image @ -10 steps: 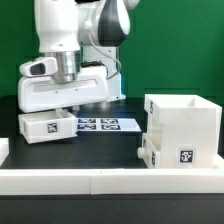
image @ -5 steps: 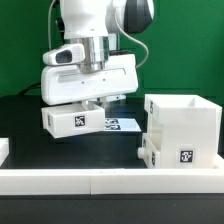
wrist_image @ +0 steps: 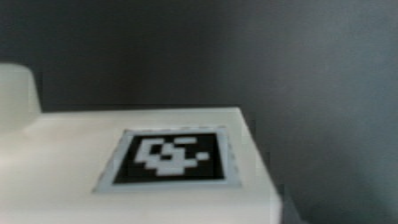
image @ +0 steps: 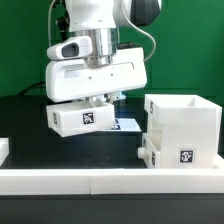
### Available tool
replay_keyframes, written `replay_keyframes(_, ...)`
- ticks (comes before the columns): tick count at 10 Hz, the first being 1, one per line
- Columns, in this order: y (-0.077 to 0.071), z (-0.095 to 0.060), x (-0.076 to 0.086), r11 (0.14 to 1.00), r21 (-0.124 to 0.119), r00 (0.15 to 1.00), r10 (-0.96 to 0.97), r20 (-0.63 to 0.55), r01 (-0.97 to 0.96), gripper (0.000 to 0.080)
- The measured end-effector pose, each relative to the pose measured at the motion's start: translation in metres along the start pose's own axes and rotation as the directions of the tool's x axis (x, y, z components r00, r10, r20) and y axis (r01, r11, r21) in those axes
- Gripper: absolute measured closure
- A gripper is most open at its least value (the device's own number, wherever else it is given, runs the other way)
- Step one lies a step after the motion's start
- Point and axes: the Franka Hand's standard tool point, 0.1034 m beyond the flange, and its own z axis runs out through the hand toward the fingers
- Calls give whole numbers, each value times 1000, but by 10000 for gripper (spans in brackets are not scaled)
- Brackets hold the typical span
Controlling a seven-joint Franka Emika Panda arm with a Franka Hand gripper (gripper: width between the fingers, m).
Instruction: Assemble drawer
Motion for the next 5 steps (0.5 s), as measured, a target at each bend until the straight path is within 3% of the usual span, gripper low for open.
replay_keyframes(3,12,4,-4,937,8,937,-348,25,348,755)
replay_keyframes(5,14,9,2,822,54,819,-569,75,566,755)
